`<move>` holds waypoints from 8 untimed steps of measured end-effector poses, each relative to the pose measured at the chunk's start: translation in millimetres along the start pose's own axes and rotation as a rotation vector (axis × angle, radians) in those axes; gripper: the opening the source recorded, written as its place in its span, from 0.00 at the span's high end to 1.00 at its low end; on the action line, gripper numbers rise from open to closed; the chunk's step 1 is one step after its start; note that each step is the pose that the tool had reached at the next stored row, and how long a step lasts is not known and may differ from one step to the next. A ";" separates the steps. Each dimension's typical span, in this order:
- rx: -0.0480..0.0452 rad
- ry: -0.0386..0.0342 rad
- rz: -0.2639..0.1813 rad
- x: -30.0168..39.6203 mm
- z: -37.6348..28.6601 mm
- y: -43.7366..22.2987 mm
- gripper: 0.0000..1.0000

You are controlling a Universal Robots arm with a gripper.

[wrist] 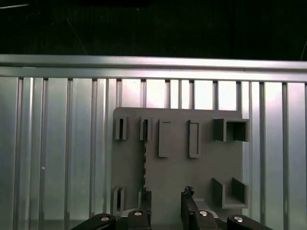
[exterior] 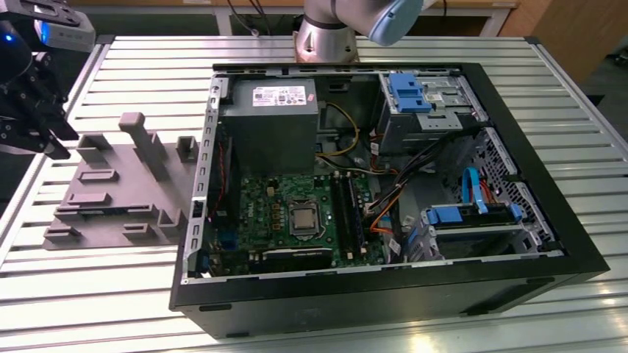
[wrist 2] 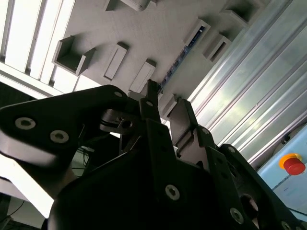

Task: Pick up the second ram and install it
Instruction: 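Pick up the second ram and move it above second insertion slot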

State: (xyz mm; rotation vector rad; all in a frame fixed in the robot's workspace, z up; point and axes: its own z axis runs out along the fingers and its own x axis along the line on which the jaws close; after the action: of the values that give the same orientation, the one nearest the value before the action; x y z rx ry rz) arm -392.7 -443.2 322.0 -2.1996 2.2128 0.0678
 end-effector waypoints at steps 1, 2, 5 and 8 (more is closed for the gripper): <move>0.0003 -0.0001 0.000 0.0 0.3 0.0 0.62; 0.0006 -0.0001 0.000 0.0 0.7 0.0 0.62; 0.0017 -0.0001 0.000 0.1 2.6 -0.1 0.62; 0.0017 0.0000 0.000 0.3 6.1 -0.1 0.62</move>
State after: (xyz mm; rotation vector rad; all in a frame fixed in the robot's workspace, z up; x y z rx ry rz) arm -392.7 -443.2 315.9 -2.1988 2.2119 0.0660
